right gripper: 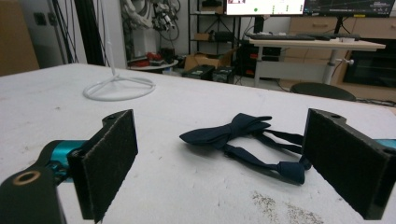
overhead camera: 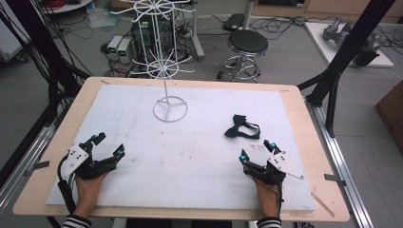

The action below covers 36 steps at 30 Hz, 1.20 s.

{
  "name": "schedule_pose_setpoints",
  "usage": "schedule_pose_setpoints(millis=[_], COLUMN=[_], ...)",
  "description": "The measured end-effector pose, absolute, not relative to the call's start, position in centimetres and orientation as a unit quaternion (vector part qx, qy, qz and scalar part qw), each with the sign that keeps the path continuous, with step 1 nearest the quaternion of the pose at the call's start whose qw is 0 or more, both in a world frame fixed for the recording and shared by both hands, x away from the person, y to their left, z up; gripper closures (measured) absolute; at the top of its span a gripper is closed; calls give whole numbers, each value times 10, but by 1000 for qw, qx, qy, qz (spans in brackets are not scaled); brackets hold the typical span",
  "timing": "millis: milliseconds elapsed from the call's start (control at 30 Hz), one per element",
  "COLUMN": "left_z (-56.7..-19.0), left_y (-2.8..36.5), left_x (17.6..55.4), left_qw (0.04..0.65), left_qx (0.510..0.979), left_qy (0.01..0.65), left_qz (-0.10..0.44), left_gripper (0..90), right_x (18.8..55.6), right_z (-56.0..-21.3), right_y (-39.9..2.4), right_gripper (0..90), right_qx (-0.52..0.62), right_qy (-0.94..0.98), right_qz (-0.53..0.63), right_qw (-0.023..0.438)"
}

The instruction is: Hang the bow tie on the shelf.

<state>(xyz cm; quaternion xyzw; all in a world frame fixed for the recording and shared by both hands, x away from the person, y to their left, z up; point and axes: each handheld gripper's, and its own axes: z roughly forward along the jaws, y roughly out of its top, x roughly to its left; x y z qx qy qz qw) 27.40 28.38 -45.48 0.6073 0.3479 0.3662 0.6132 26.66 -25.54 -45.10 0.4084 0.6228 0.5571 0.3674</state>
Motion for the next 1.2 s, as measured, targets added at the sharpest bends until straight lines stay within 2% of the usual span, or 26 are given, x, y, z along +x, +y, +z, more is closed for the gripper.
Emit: schedule_pose_setpoints(millis=[300, 700, 767, 1200], left_z=[-455, -455, -455, -455], left_y=[283, 283, 283, 283], left_x=[274, 274, 274, 274], left_qw=[612, 609, 609, 609], left_qx=[607, 608, 608, 608], left_qy=[347, 348, 348, 349], left_qz=[369, 371, 371, 372], left_gripper=[167, 167, 166, 166], right_x=[280, 315, 320, 356], right_z=[-434, -410, -409, -405], right_y=[-249, -241, -239, -234], right_gripper=[96, 99, 138, 141], right_qx=[419, 455, 457, 489], right_qy=[639, 685, 695, 727], right_qz=[539, 488, 477, 418], right_qw=[353, 293, 285, 242])
